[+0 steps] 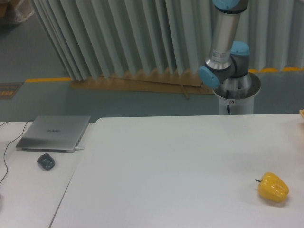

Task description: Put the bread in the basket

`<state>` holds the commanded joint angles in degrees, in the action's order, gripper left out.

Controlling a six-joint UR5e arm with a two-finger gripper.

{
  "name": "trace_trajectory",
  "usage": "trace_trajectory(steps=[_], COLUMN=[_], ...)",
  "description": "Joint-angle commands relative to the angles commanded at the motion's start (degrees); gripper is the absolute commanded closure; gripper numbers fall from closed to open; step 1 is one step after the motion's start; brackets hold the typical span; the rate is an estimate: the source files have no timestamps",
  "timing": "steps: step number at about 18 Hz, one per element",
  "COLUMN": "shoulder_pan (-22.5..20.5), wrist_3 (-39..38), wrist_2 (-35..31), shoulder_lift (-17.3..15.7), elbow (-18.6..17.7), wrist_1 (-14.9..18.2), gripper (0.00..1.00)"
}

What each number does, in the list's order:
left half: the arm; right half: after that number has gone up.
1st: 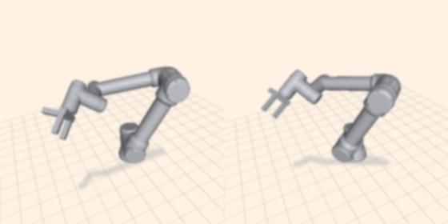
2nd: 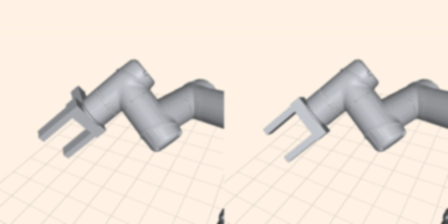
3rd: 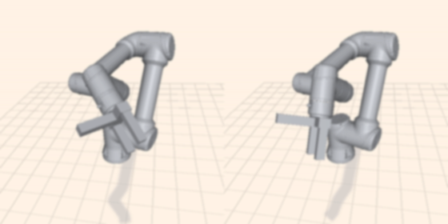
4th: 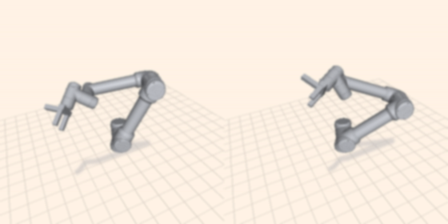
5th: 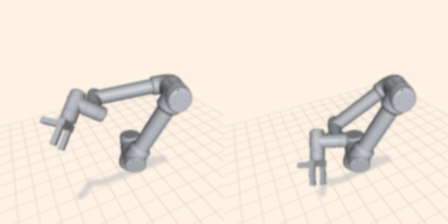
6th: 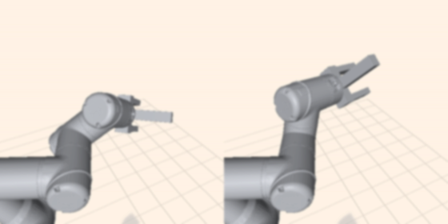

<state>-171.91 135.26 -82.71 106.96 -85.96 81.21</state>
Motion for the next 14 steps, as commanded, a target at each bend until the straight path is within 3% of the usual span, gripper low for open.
trace_trajectory(steps=[11,14], shoulder_pan=[-2.8,-2.8], wrist_3=[8.6,8.8], wrist_2=[0.1,1.0], shoulder_lift=[1.6,1.6], elbow=[0.6,0.5], wrist_1=[-1.2,-1.2], gripper=[0.80,0.71])
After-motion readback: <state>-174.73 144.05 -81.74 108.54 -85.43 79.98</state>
